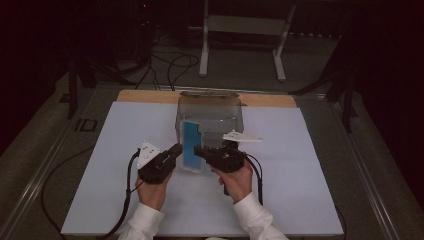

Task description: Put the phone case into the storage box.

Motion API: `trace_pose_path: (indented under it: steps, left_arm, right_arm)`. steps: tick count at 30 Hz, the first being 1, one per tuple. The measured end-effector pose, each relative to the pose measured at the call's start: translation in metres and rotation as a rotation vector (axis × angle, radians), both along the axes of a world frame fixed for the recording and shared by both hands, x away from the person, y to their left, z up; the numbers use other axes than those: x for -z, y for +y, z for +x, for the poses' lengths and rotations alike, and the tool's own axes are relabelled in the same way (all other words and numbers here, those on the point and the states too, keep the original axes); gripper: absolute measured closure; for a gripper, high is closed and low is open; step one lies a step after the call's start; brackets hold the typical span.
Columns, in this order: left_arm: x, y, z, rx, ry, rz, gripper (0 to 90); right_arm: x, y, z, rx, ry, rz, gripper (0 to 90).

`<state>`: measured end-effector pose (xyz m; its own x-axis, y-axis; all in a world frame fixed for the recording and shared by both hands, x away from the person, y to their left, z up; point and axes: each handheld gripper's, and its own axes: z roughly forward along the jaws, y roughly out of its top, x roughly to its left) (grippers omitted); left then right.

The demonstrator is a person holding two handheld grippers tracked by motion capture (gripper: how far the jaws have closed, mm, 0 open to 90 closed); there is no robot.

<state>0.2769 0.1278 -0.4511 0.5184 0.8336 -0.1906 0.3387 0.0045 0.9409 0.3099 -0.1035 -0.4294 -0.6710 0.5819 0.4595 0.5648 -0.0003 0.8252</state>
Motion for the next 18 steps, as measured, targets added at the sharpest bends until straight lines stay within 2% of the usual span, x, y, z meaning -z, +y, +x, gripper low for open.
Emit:
trace_pose_path:
  steps: [2,5,10,12,15,18]
  left_arm:
    - [-0.001,-0.001,0.001,0.007,-0.004,0.009,70.0]
    - [-0.004,0.001,0.0,-0.006,-0.025,0.026,60.9]
    - [-0.008,0.009,0.004,-0.012,-0.004,0.028,46.0]
    - [-0.01,0.012,0.004,-0.035,-0.012,0.063,40.3]
    - [-0.015,0.014,0.002,-0.074,-0.046,0.135,27.5]
    - [-0.02,0.018,0.002,-0.089,-0.056,0.151,19.0]
  right_arm:
    - [0.0,-0.001,0.002,-0.002,0.025,0.0,81.6]
    - [0.0,-0.003,0.003,-0.004,0.037,-0.005,81.6]
    - [0.001,-0.003,0.003,-0.003,0.034,-0.031,81.6]
    - [0.001,-0.003,0.004,-0.003,0.037,-0.037,81.6]
    - [0.001,-0.004,0.004,0.0,0.04,-0.04,81.5]
    - [0.001,-0.006,0.005,0.004,0.045,-0.044,81.5]
